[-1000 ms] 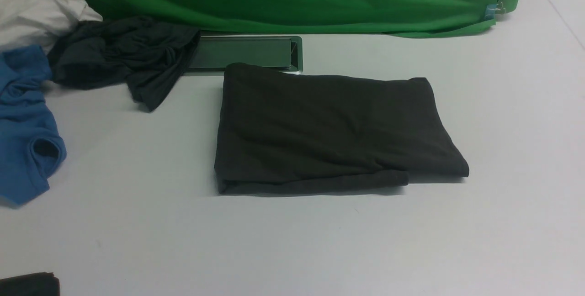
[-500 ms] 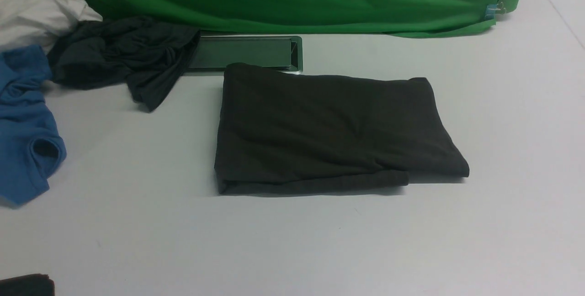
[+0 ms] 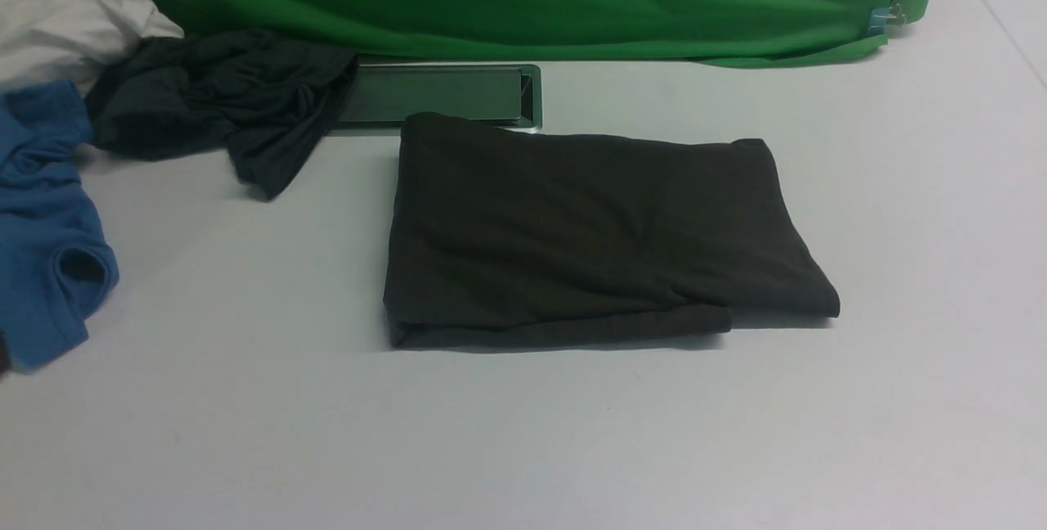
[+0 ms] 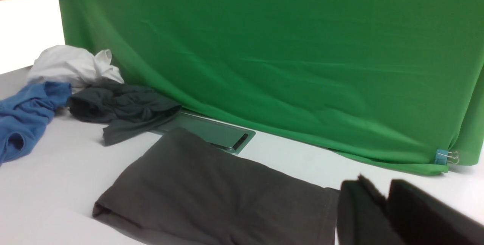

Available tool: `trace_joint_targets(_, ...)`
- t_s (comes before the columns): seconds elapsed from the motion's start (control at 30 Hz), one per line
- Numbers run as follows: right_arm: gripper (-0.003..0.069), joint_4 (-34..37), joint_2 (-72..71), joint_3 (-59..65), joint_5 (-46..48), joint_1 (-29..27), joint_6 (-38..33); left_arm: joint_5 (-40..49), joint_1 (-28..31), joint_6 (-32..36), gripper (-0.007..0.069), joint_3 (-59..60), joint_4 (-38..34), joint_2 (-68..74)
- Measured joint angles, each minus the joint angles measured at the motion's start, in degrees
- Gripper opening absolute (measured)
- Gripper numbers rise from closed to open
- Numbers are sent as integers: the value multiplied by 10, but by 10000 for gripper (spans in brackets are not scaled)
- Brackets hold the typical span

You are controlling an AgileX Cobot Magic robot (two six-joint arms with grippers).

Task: Fold a long-sleeved shirt on a white desktop.

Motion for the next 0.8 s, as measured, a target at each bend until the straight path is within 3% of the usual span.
trace_joint_targets(0.13,123,0,0,0,0,0,0,-112,10,-125,17,89,123,-32)
trace_joint_targets(0.23,128,-1,0,0,0,0,0,-203,10,-127,17,181,164,-64)
trace_joint_targets(0.37,135,-1,0,0,0,0,0,-282,10,-90,17,285,167,-97)
trace_joint_targets(0.5,136,-1,0,0,0,0,0,-295,10,-75,17,370,167,-145)
trace_joint_targets(0.8,150,-1,0,0,0,0,0,-327,10,-71,17,381,128,-166)
